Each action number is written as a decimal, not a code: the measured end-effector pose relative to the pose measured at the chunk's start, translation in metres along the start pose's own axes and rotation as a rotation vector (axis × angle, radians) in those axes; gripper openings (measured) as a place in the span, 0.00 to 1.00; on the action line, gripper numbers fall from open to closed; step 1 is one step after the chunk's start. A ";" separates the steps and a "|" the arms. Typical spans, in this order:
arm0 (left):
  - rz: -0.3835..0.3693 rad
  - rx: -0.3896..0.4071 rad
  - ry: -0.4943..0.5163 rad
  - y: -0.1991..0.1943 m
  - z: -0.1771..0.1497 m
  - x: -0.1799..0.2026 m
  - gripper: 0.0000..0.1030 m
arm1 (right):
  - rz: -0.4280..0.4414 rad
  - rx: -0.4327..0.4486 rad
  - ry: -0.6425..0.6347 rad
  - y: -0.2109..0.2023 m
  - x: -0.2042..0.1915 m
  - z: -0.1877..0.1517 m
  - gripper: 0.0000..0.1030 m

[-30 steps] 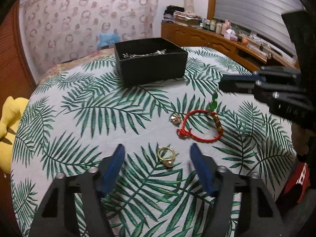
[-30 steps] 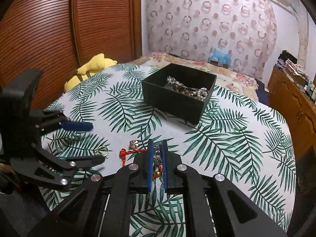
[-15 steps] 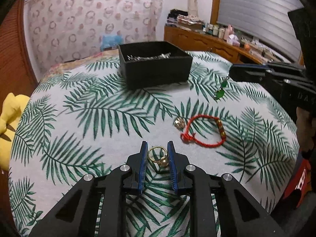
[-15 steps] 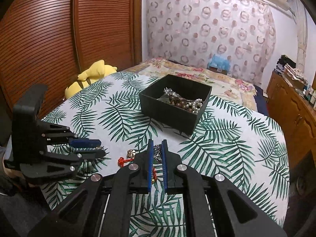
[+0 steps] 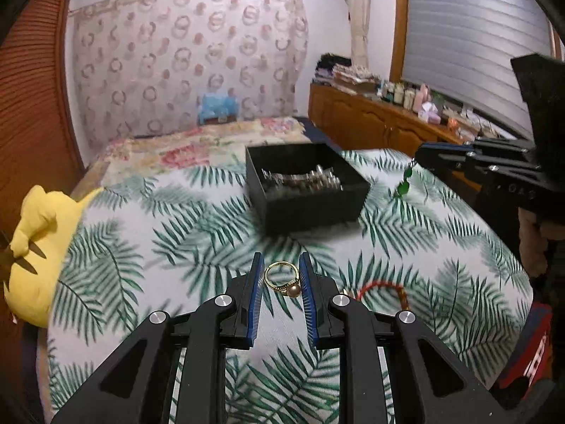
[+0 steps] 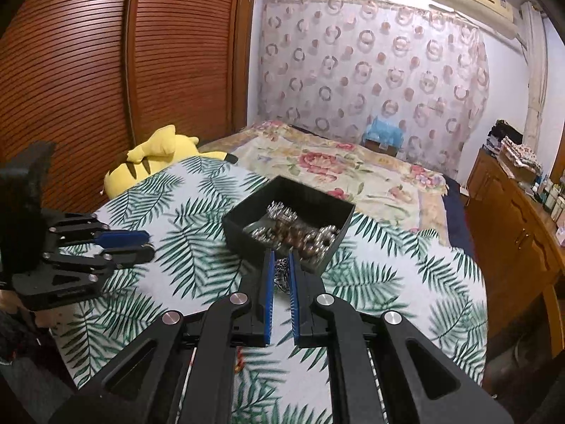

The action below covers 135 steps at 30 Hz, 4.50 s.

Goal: Organize jewelry
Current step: 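Carry the gold ring into the box with the left tool while the right tool drops its chain in, then open the left tool over the box and return both tools to the red string bracelet, then grasp the red string bracelet with the right tool while the left tool grasps the silver charm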

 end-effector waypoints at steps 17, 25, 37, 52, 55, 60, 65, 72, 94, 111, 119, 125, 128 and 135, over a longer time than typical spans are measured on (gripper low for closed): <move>0.033 0.074 0.024 0.013 0.065 -0.016 0.18 | 0.007 0.012 0.039 0.052 0.030 0.057 0.09; 0.047 0.069 0.033 0.027 0.081 -0.020 0.18 | 0.043 -0.018 0.111 0.087 0.041 0.056 0.11; 0.054 0.044 0.033 0.055 0.095 -0.023 0.18 | 0.044 -0.017 0.130 0.102 0.051 0.047 0.13; 0.032 -0.012 0.072 0.117 0.111 0.012 0.18 | -0.037 -0.025 0.114 0.070 0.070 0.002 0.60; 0.036 -0.017 0.078 0.126 0.115 0.017 0.18 | -0.041 -0.018 0.116 0.064 0.071 -0.003 0.66; 0.042 -0.008 0.065 0.127 0.118 0.020 0.52 | -0.036 -0.015 0.127 0.059 0.068 -0.014 0.70; 0.042 -0.009 0.061 0.117 0.111 0.021 0.61 | -0.018 -0.023 0.131 0.056 0.061 -0.026 0.70; 0.042 0.002 0.057 0.093 0.102 0.023 0.85 | -0.006 -0.035 0.133 0.052 0.050 -0.039 0.70; 0.048 -0.063 0.053 0.053 0.021 0.011 0.90 | 0.085 -0.130 0.076 0.049 -0.016 -0.086 0.70; -0.038 -0.143 0.034 0.048 -0.025 0.014 0.89 | 0.088 -0.227 -0.081 0.056 -0.043 -0.109 0.04; -0.089 -0.185 0.094 0.056 -0.036 0.042 0.61 | 0.055 -0.196 -0.023 0.040 -0.021 -0.108 0.03; -0.096 -0.199 0.139 0.061 -0.038 0.056 0.43 | 0.040 -0.178 0.009 0.033 -0.008 -0.106 0.04; -0.100 -0.204 0.139 0.062 -0.040 0.059 0.36 | 0.040 -0.169 0.022 0.030 -0.005 -0.106 0.04; -0.085 -0.219 0.144 0.069 -0.045 0.059 0.26 | 0.038 -0.160 0.041 0.026 -0.001 -0.109 0.04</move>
Point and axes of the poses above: each gripper's, at about its wrist camera, not at the fingertips, and y roughly the way its jaws point, x to its right, z to its top, the point moved 8 cm from there along y, roughly the way its jaws point, and after that the axes turned 2 degrees about -y, right-handed, at the moved point
